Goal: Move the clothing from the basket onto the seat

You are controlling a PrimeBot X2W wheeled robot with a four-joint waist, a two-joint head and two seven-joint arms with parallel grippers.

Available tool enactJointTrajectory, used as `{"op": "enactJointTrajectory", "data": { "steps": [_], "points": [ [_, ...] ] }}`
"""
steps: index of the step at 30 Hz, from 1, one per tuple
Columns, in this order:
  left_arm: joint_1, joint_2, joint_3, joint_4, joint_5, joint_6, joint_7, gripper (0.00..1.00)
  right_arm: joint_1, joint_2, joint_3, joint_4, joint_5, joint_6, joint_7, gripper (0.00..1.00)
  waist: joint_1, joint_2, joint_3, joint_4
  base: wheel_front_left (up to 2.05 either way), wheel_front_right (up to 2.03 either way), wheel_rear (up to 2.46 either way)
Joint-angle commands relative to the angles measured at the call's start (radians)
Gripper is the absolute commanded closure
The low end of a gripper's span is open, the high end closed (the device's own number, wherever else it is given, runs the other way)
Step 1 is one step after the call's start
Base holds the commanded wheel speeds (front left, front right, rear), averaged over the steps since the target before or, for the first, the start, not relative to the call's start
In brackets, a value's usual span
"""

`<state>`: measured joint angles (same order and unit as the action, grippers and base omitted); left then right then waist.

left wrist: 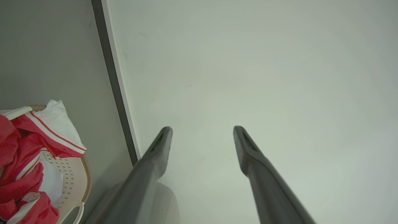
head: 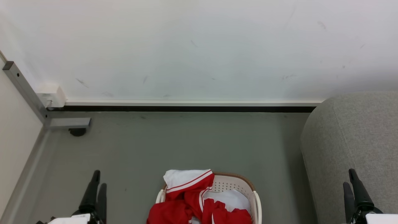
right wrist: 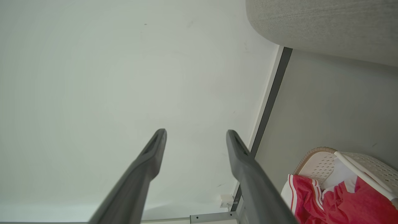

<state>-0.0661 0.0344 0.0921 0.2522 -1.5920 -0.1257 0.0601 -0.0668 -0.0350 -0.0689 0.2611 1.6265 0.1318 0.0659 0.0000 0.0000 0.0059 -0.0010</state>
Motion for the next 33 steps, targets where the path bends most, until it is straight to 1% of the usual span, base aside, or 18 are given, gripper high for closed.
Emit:
{"op": "enactJointTrajectory", "data": {
  "steps": [1,2,6,14,24,29,33],
  "points": [
    [-0.026,0.006,-0.003,-0.027,0.028,-0.002,-0.013,0.0,-0.029,-0.009,0.01,-0.025,-0.01,0.0,-0.017,0.0,0.0,0.0,0.001,-0.001,0.0,0.0,0.0],
    [-0.026,0.006,-0.003,-0.027,0.028,-0.002,-0.013,0.0,-0.029,-0.009,0.01,-0.025,-0.01,0.0,-0.017,0.0,0.0,0.0,0.001,-0.001,0.0,0.0,0.0],
    [-0.029,0.007,-0.013,-0.042,0.098,-0.002,-0.031,0.0,-0.034,-0.01,0.019,-0.036,-0.051,0.0,-0.036,0.0,0.0,0.0,0.003,-0.003,0.0,0.0,0.0],
    [-0.034,0.009,-0.024,-0.076,0.265,-0.003,-0.065,0.0,-0.043,-0.011,0.024,-0.065,-0.158,0.0,-0.071,0.0,0.0,0.0,0.012,-0.009,0.0,0.0,0.0],
    [-0.035,0.011,-0.036,-0.115,0.506,-0.004,-0.104,0.0,-0.05,-0.012,0.065,-0.086,-0.387,-0.001,-0.109,0.0,0.0,0.0,0.02,-0.017,0.0,0.0,0.0],
    [-0.03,0.011,-0.027,-0.126,0.605,-0.003,-0.122,0.0,-0.055,-0.013,0.078,-0.09,-0.51,-0.001,-0.127,0.0,0.0,0.0,0.023,-0.021,0.0,0.0,0.0],
    [-0.027,0.012,-0.024,-0.12,0.68,0.006,-0.135,0.0,-0.058,-0.014,0.087,-0.09,-0.608,-0.001,-0.141,0.0,0.0,0.0,0.024,-0.024,0.0,0.0,0.0]
  ]
}}
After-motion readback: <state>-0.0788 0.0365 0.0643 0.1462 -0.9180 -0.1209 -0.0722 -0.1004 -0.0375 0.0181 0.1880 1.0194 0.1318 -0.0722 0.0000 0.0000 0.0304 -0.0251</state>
